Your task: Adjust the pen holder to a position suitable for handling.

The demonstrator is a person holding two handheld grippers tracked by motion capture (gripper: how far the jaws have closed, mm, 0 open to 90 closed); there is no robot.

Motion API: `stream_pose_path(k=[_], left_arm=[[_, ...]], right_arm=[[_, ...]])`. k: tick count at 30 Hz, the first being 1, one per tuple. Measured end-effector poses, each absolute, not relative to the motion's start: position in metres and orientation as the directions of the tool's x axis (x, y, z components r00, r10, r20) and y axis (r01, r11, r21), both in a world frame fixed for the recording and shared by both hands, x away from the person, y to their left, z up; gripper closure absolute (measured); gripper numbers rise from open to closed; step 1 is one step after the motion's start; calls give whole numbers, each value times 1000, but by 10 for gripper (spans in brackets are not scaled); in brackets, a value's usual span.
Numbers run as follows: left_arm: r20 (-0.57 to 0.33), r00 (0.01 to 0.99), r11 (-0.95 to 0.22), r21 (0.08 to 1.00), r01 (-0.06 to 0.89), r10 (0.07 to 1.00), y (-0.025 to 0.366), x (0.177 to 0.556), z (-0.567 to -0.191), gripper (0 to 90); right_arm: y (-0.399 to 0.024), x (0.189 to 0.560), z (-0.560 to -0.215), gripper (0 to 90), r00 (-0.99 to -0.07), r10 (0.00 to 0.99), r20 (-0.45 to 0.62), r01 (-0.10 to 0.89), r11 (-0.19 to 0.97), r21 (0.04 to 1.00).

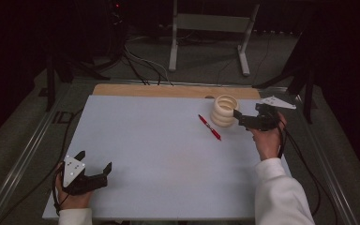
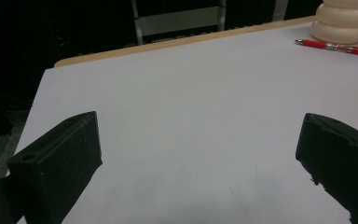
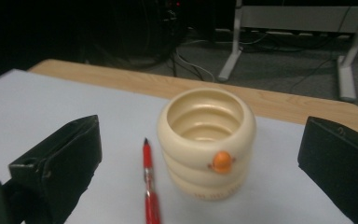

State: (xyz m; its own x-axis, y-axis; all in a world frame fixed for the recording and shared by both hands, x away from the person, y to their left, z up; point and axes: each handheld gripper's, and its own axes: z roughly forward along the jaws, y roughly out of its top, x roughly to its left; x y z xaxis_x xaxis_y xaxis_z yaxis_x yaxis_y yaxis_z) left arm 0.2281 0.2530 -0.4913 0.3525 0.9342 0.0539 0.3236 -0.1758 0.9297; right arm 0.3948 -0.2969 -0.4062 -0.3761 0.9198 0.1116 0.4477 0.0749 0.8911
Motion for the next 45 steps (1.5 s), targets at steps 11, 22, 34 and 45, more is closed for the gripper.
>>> stream_pose_path(k=[11,22,34,45], left_arm=[[49,356,-174,929,326,933,253,229,-492,7],[45,359,-170,930,325,932,253,227,-493,7],[44,357,-169,930,327,933,255,226,-493,7],[53,358,-179,927,329,932,254,226,-493,7]], right_arm=[[-292,437,-416,0,-318,941,113,529,77,845],[-288,474,-432,0,-247,961,122,635,66,770],[-281,491,-455,507,-129,978,167,752,-14,659],[-291,478,-459,769,-59,977,204,765,-87,638]])
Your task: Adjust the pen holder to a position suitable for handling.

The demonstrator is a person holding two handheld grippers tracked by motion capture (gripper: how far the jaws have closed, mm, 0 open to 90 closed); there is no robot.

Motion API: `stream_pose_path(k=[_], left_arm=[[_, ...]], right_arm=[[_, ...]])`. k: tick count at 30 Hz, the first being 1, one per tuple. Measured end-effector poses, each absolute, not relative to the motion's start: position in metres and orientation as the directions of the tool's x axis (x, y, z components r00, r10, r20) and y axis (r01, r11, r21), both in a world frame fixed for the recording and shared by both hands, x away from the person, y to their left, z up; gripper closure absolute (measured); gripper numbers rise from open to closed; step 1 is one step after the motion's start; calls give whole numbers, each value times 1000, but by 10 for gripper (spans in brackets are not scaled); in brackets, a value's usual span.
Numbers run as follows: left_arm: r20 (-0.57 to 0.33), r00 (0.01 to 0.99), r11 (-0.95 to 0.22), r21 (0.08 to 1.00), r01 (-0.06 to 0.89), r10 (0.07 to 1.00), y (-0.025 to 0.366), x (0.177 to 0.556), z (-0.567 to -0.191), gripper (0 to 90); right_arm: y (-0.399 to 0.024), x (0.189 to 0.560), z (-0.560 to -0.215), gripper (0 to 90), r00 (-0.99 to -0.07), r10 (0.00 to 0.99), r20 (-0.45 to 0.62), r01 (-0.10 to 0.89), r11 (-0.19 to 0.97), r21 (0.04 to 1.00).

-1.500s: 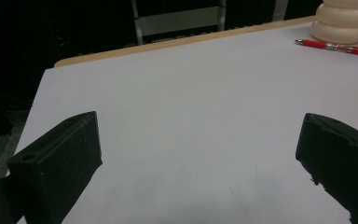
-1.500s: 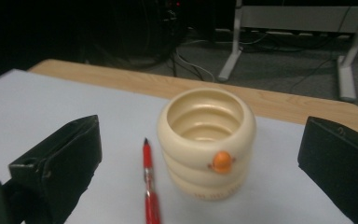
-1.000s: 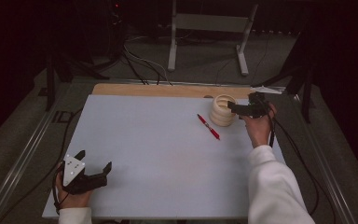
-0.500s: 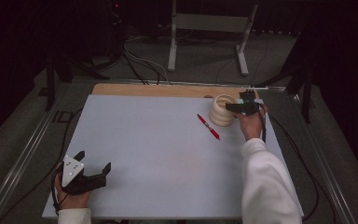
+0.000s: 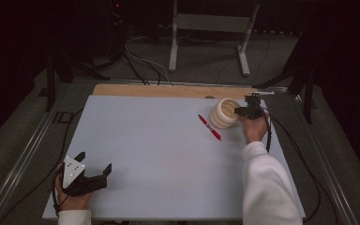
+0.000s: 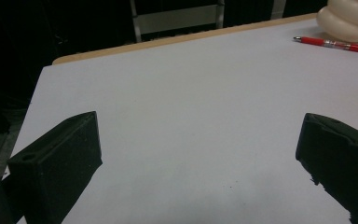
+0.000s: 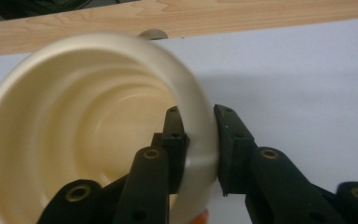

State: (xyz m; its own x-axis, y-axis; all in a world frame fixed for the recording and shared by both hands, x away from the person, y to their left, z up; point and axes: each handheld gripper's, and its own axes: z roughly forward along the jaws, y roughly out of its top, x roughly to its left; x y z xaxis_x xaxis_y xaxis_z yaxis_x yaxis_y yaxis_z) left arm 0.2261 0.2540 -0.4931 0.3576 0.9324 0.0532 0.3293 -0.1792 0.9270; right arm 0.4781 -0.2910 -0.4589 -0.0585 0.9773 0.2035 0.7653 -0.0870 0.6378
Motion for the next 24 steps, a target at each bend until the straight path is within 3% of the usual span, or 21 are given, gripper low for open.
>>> stream_pose_path(k=[11,24], left_arm=[[55,356,-181,926,332,933,254,226,-493,7],[58,357,-186,923,337,932,252,227,-494,7]], right_arm=[[-287,466,-443,777,-111,972,209,721,-66,690],[-245,430,-427,777,-335,932,142,699,144,700]])
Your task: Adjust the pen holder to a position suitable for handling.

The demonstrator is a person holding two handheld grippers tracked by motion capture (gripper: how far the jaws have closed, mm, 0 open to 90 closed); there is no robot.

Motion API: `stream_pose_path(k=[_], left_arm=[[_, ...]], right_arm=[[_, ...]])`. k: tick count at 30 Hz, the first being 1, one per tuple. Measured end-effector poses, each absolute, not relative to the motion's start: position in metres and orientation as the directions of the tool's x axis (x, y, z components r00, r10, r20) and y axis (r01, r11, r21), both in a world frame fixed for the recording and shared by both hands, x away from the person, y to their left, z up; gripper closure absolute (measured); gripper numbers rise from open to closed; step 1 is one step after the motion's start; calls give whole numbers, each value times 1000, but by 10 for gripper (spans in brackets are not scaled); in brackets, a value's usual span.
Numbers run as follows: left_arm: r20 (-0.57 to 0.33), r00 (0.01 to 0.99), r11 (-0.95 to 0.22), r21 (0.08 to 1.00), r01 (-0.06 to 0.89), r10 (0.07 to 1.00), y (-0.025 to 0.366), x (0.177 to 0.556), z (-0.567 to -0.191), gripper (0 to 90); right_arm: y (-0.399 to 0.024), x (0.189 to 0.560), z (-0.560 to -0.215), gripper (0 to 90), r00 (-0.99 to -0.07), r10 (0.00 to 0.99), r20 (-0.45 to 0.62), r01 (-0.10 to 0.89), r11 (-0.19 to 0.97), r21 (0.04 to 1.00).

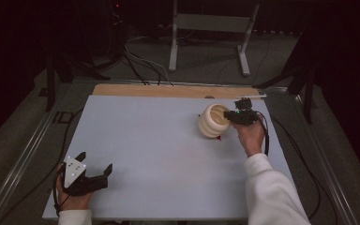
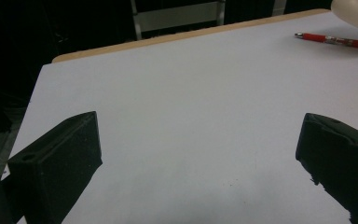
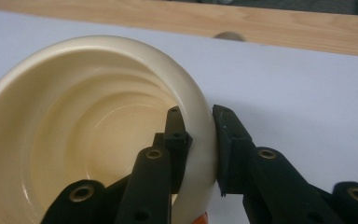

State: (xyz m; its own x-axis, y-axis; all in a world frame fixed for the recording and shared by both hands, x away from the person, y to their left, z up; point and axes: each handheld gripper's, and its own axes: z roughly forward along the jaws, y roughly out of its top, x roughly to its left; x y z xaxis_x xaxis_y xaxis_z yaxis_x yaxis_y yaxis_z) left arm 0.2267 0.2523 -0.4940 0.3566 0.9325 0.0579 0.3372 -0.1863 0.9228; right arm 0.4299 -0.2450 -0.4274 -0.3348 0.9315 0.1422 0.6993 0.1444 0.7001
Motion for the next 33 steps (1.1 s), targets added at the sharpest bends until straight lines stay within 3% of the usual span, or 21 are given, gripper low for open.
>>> stream_pose_path(k=[7,12,21,26,29,33], left_arm=[[59,357,-187,923,337,932,252,227,-495,7],[59,357,-188,923,337,932,252,227,-494,7],[60,358,-189,922,338,932,252,227,-495,7],[60,358,-189,922,338,932,252,227,-495,7],[61,358,-190,922,337,932,252,227,-495,7],[61,357,-189,923,336,932,252,227,-495,7]], right_arm=[[-207,411,-429,776,-470,878,88,679,296,672],[-191,405,-433,776,-517,852,82,673,346,653],[-170,403,-445,771,-566,821,73,676,411,612],[-168,407,-451,751,-561,821,105,683,388,619],[-169,408,-452,679,-562,814,145,684,359,635],[-168,406,-452,504,-568,813,129,657,354,666]])
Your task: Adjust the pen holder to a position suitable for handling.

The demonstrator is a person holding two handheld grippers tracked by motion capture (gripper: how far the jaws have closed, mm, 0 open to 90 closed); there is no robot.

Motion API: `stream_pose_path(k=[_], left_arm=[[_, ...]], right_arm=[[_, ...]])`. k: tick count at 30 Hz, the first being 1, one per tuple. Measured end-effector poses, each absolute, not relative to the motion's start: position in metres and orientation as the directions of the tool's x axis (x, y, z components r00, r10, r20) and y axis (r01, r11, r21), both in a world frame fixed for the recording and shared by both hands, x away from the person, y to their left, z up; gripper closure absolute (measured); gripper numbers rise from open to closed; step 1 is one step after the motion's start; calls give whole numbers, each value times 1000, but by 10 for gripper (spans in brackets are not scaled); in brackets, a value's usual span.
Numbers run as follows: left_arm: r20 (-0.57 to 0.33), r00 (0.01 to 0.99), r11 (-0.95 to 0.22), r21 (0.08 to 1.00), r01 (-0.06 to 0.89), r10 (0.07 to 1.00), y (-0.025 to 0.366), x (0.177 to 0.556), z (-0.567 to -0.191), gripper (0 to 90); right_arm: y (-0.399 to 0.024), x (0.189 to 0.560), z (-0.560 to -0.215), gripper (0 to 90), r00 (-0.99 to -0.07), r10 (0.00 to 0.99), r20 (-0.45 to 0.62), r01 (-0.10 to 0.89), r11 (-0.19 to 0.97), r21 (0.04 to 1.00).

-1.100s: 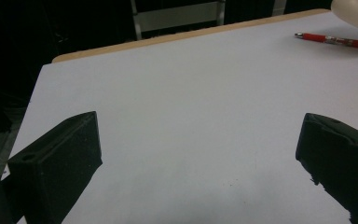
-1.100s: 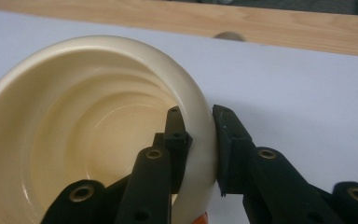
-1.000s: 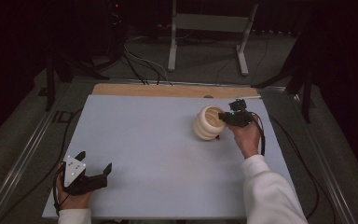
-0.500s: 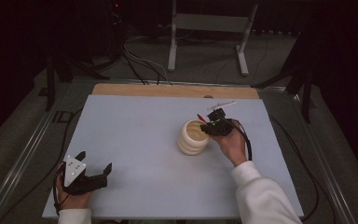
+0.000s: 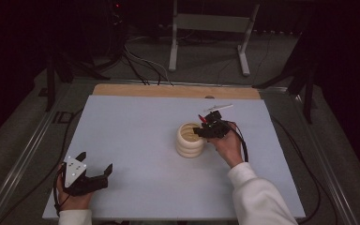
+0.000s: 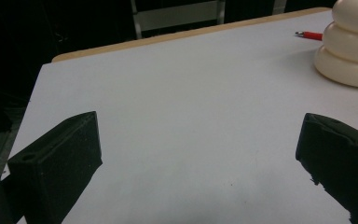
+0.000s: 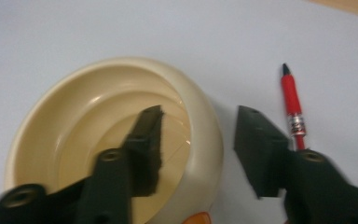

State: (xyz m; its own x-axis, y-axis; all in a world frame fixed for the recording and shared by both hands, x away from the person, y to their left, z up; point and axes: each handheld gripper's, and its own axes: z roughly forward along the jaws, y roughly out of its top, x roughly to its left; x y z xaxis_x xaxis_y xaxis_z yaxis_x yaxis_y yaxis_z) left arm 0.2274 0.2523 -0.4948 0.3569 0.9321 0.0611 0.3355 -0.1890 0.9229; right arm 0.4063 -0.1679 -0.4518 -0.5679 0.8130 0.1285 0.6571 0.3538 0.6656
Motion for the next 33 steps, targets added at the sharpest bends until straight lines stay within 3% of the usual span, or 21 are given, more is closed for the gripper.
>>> stream_pose_path(k=[4,10,17,25,33], left_arm=[[62,358,-190,923,335,932,252,227,-495,7],[62,357,-190,922,336,932,252,227,-495,7],[64,358,-193,922,337,931,252,228,-495,7],[63,354,-190,923,335,933,252,227,-495,7],[64,354,-189,924,332,933,253,227,-495,7]], right_arm=[[-171,403,-450,417,-573,806,149,641,328,694],[-177,398,-446,166,-576,800,169,589,263,764],[-184,388,-439,48,-590,798,122,507,249,825],[-197,368,-433,0,-584,811,25,409,268,872],[-228,339,-428,0,-528,849,12,359,211,909]])
